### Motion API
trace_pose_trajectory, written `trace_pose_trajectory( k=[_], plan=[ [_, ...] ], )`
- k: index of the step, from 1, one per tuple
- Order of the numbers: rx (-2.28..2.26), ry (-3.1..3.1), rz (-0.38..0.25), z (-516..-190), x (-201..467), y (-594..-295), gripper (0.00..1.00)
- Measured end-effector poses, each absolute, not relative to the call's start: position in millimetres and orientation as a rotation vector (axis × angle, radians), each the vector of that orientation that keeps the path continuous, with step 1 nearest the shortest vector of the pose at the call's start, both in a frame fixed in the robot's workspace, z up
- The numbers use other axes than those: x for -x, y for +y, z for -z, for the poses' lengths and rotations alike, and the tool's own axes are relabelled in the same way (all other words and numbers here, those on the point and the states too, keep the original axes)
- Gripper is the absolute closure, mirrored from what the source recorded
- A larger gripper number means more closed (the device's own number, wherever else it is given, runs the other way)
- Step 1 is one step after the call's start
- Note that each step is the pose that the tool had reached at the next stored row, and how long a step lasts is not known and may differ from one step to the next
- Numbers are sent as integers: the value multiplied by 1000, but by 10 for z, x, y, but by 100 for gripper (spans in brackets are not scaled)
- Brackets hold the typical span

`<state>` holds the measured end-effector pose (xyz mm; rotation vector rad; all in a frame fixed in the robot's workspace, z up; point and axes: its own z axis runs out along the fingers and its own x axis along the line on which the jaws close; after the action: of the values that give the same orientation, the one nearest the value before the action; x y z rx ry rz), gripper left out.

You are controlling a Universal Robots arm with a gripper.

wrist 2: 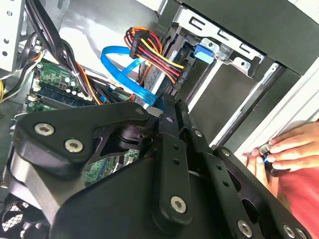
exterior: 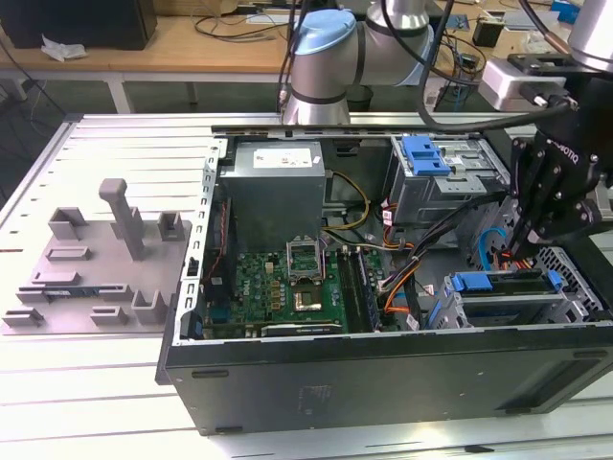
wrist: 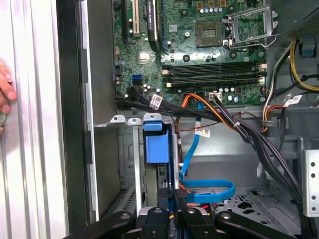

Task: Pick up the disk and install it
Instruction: 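Insert the second disk wire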

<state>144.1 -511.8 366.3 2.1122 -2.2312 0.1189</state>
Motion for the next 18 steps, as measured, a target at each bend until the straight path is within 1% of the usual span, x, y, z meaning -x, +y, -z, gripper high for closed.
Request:
trace_pose_trajectory(
  k=[8,18],
  plan=[
    [-2137,-2257,-65,-3651,-1441,-5218,84],
    [-2155,-2272,-27,-3647,-1441,-5312,84]
  ],
)
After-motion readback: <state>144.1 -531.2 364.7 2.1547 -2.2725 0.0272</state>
